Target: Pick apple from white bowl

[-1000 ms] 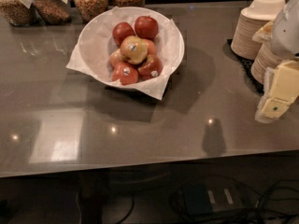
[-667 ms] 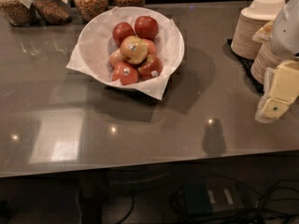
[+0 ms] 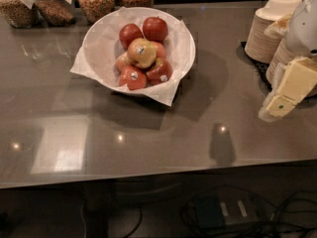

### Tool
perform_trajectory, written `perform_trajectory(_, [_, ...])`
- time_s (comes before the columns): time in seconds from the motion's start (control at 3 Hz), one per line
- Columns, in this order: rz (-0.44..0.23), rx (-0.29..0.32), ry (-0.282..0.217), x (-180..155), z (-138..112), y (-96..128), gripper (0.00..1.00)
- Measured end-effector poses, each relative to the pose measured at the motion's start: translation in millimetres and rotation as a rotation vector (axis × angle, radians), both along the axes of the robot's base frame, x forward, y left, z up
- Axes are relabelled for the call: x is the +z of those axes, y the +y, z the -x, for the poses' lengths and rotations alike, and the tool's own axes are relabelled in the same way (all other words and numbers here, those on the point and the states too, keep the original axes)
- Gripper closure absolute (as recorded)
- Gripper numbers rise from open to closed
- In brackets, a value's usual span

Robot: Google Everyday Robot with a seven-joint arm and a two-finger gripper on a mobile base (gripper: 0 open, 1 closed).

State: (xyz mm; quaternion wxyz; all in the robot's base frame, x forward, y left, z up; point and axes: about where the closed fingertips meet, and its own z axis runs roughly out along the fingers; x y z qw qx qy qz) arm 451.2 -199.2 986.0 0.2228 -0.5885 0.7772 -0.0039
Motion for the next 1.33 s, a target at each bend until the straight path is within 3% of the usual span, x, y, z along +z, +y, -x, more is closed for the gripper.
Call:
perform_trajectory(0.67, [-0.338,0.017,-0.122,19,-45,70,0.0])
perform_trajectory(1.0, [-0.434,0.047,-0.158,20,-72,109,0.0])
perform_trajectory(1.33, [-0.46,0.09,-0.202,14,-97,146,0.0])
